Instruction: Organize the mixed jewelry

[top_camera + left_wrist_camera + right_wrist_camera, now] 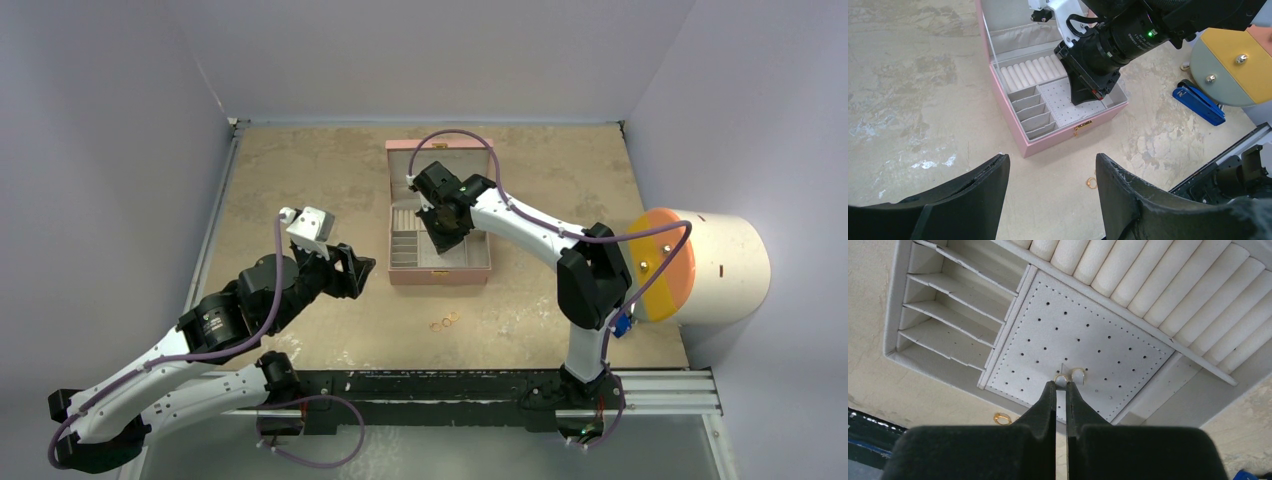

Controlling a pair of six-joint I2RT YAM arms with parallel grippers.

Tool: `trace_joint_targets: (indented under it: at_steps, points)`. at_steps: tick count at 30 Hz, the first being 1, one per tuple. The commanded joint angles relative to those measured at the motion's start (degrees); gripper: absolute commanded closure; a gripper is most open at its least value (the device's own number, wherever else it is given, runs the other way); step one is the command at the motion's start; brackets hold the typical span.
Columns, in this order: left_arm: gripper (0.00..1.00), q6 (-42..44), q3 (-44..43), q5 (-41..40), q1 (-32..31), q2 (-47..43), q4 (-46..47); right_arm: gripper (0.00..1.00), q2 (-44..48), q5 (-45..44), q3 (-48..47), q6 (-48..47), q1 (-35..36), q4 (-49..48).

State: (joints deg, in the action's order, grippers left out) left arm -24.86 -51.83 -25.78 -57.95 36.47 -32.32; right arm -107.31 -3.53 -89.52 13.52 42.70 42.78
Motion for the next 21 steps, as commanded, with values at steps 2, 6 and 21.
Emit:
trace_joint_targets:
  at_steps: [2, 6, 21]
  points:
    - [0.37, 0.62, -0.1, 0.11, -0.32, -0.62, 1.29, 1.0, 3.27, -1.17, -1.42, 0.45, 0.19, 0.65]
    - [0.37, 0.6, -0.11, 0.16, -0.32, -0.74, 1.28, 1.0, 3.85, -0.46, -1.19, 0.46, 0.37, 0.9]
    - [0.37, 0.52, -0.01, 0.38, -0.32, -0.85, 1.29, 1.0, 3.01, 0.57, -0.43, 0.25, 0.59, 1.28]
